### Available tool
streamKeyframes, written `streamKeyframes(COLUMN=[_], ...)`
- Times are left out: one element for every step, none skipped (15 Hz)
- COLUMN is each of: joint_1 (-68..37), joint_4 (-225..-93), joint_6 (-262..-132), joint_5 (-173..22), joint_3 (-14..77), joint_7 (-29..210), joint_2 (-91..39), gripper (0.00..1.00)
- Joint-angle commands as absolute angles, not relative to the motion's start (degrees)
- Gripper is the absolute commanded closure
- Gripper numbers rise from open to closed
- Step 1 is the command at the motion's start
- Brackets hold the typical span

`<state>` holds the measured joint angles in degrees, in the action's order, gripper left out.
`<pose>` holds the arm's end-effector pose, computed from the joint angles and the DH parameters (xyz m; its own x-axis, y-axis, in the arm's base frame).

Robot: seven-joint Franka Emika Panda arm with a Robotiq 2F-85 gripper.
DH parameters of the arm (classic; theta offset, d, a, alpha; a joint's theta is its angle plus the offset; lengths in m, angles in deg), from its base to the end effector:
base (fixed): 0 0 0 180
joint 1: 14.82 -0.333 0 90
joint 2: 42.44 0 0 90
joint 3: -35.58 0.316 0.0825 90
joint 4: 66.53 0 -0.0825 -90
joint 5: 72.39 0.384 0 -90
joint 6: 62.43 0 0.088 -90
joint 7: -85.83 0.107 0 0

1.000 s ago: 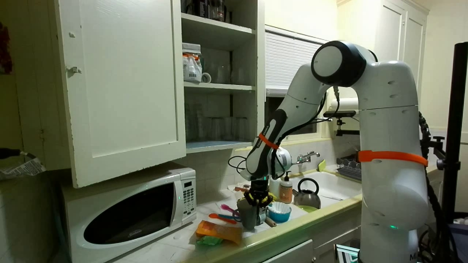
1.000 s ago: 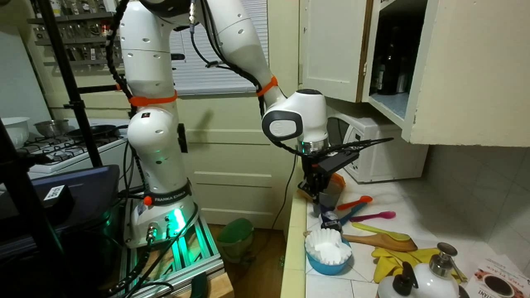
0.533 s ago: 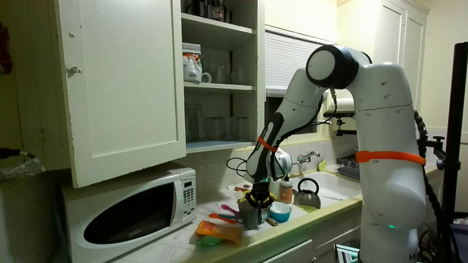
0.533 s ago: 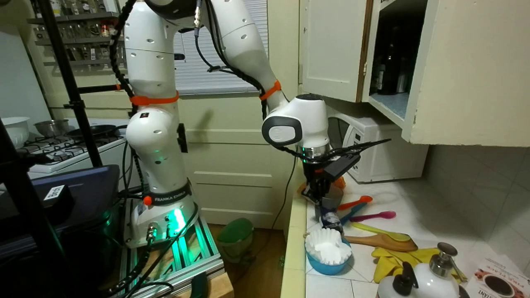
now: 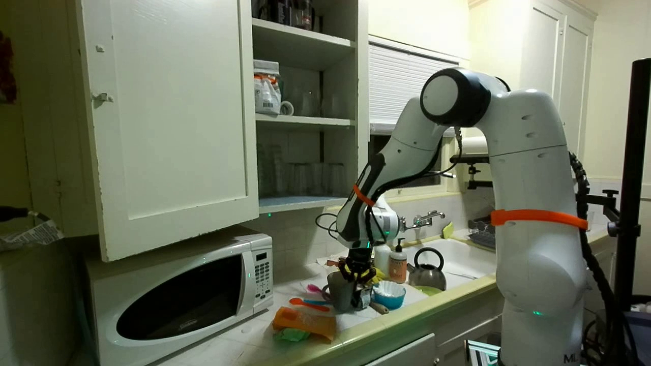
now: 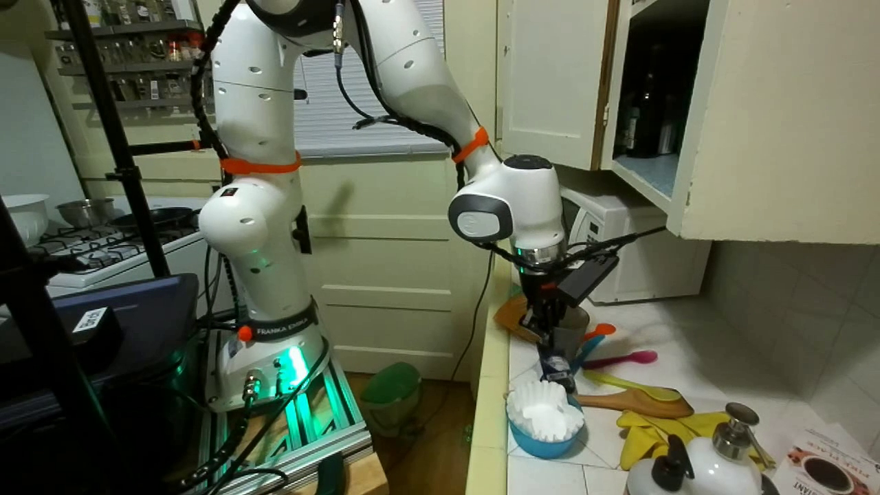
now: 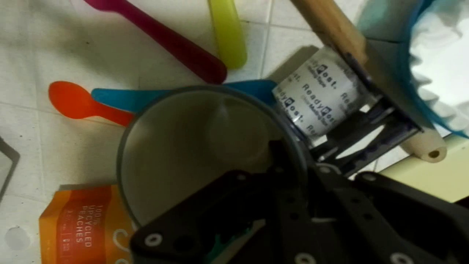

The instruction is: Place the grey mug upright.

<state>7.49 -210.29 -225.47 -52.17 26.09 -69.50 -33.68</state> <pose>0.4005 -0.2715 0.2410 -0.2483 0.9642 -0.0935 0.9455 0.2622 0.1931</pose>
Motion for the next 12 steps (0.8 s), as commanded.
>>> streamKeyframes(joint_1=[12.6,13.6,15.1,15.6,16.3,17.4,18.5,19.5,20.3,21.0,21.6,22.1], joint_4=[-207.9,-207.6,-207.2,-207.0,-206.8,-206.6,-206.5,-206.4,-206.3,-206.4,-206.4,-206.6], joint_6=[-226.2,-226.5,-226.2,-226.5,-226.7,-226.7,-226.9,-227.1,-227.4,-227.6,-227.8,-228.1], joint_5=[-51.3,-51.5,-51.1,-51.4,-51.6,-51.6,-51.5,-51.6,-51.5,-51.6,-51.8,-52.0], joint_3=[32.0,33.4,35.3,35.8,36.6,37.6,38.3,39.0,39.5,39.7,40.1,40.1], joint_7=[-73.5,-73.5,-73.5,-73.5,-73.5,-73.5,-73.5,-73.5,-73.5,-73.5,-73.5,-73.5], joint_2=[-32.7,-32.4,-32.0,-31.2,-30.5,-30.0,-29.4,-28.9,-28.9,-28.9,-28.9,-29.1], gripper=[0.98,0.98,0.98,0.98,0.98,0.98,0.98,0.98,0.98,0.98,0.98,0.98])
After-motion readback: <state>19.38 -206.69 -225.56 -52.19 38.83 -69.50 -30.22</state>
